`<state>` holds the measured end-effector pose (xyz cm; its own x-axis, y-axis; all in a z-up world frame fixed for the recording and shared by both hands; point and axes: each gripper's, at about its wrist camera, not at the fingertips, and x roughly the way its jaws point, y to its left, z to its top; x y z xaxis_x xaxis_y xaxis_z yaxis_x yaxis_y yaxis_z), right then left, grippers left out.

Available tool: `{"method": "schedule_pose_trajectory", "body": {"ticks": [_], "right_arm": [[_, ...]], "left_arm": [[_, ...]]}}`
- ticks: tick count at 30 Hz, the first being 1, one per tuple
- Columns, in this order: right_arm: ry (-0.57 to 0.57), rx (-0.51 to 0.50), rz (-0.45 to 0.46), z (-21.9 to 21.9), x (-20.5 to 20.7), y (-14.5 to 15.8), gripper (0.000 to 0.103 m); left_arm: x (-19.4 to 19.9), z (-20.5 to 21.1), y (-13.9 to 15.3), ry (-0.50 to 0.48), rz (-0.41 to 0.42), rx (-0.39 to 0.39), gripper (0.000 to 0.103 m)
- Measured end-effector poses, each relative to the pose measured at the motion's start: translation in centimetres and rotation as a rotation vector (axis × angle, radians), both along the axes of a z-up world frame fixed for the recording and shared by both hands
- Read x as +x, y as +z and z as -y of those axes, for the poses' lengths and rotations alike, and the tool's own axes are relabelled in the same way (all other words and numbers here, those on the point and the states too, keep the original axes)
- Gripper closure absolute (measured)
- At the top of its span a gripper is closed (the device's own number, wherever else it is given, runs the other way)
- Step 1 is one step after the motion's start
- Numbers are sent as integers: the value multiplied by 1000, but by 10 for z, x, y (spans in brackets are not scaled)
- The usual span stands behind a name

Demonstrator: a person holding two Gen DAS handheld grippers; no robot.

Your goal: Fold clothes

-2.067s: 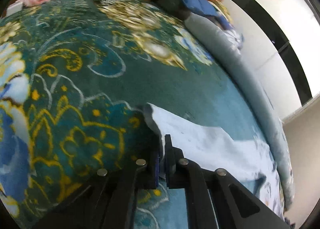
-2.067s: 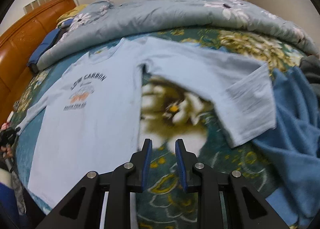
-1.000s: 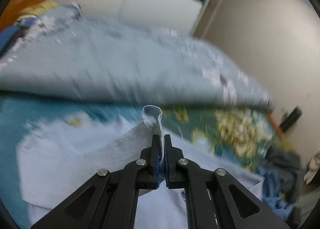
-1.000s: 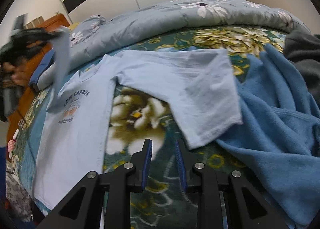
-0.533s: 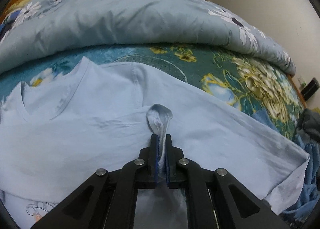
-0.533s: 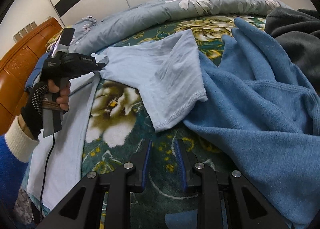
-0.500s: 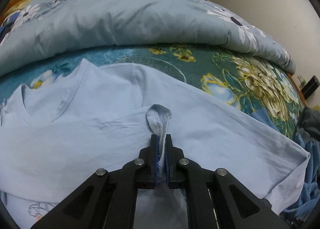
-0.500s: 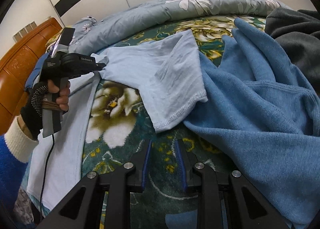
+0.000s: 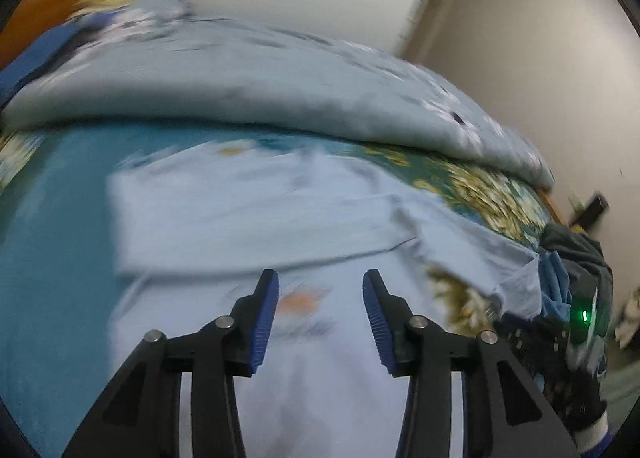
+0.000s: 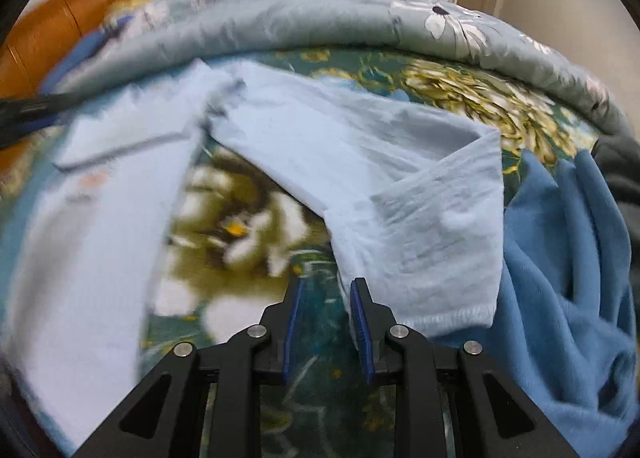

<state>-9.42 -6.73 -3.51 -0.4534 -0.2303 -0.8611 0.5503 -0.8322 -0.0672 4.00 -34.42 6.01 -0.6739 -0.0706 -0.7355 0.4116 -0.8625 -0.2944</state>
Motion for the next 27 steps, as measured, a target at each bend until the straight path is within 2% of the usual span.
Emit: {"method": "schedule_pose_trajectory", "body": {"ticks": [3, 8, 9, 10, 12, 15, 18, 22, 27], "right_arm": [[-5, 7, -9, 0, -1, 0, 76], [-47, 11, 4, 0, -8, 1, 82], [-57, 12, 7, 0, -10, 1, 85], [-70, 26, 9, 0, -12, 2, 93], [-89, 2, 45, -2, -17, 6, 98], [-122, -95, 108, -10, -22, 26, 99], [-147, -253, 121, -16, -31, 70, 99], [-153, -433, 81, -1, -49, 139, 99], [-56, -489, 7, 79, -58, 203, 99]], "left_arm": [[72, 23, -21, 160, 11, -3, 58], [147, 41, -47, 345, 18, 31, 58], [157, 43, -51, 358, 15, 36, 58], [167, 44, -54, 371, 11, 41, 58], [177, 45, -61, 383, 10, 46, 58], [188, 50, -75, 396, 8, 80, 58], [197, 57, -84, 415, -1, 114, 58], [205, 63, -88, 422, -32, 148, 58], [211, 68, -89, 422, -61, 160, 58]]}}
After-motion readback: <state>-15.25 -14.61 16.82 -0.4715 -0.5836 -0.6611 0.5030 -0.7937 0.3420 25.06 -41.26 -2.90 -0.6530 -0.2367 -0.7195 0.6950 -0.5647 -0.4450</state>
